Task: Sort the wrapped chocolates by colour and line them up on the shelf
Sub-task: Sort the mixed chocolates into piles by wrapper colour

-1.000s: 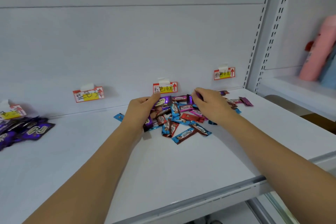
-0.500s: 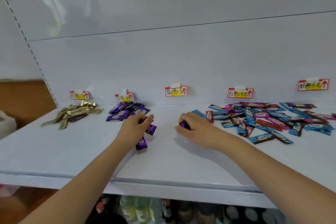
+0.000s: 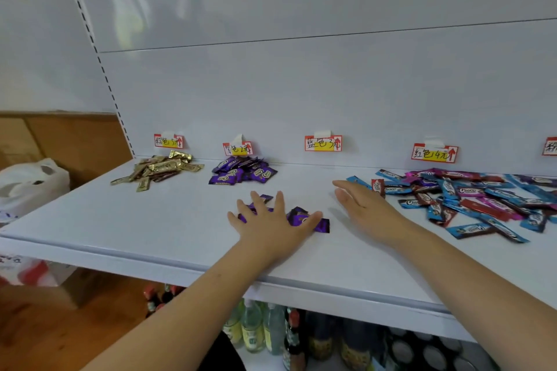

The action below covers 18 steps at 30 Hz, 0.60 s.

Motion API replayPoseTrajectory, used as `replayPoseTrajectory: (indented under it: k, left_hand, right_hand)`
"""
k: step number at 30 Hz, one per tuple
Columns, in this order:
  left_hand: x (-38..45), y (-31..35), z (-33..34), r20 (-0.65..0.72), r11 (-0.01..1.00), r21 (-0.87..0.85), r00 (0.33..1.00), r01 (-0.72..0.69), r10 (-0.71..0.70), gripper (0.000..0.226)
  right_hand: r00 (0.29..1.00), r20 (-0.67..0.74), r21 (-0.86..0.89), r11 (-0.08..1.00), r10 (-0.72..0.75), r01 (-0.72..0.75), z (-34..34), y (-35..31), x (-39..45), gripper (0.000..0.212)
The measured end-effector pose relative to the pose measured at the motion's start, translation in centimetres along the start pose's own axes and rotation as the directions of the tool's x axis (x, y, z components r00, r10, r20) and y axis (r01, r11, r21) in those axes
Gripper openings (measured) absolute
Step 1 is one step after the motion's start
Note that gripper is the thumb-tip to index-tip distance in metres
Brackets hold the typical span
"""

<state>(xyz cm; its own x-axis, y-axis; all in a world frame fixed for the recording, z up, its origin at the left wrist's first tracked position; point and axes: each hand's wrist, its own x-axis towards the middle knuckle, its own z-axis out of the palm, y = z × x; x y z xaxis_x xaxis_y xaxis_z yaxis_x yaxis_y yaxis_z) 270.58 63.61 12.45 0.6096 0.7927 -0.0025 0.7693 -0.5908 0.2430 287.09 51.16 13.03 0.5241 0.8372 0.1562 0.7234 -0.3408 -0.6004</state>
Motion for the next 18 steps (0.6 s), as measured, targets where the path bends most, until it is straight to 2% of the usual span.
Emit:
replayPoseTrajectory:
  k: [5,8,11,18]
  left_hand:
    - [2.9,2.7,0.8,-0.063,0.986,0.063,0.986,0.157,-0.153,0.105]
    - [4.7,0.4,0.4,-0.094,0.982,0.045,0.979,0.186,-0.181,0.104]
    - [6.7,-3.6,-0.2,-0.19,0.974,-0.004,0.956,0.227,-0.223,0.108]
    - [11.7,-7.1,-1.5,-0.194,0.984,0.024,0.966,0.178,-0.17,0.112]
  right_hand:
    - [1.0,0.01,-0.08,0.997,0.0,0.001,0.3,0.3,0.3,0.051]
    - [0.998,0.046,-0.204,0.978,-0.042,0.05,0.3,0.1,0.3,0.049]
    - [0.996,0.045,-0.271,0.959,-0.076,0.086,0.6,0.0,0.4,0.047]
    - [0.993,0.017,-0.333,0.936,-0.113,0.112,1.2,0.2,0.7,0.044]
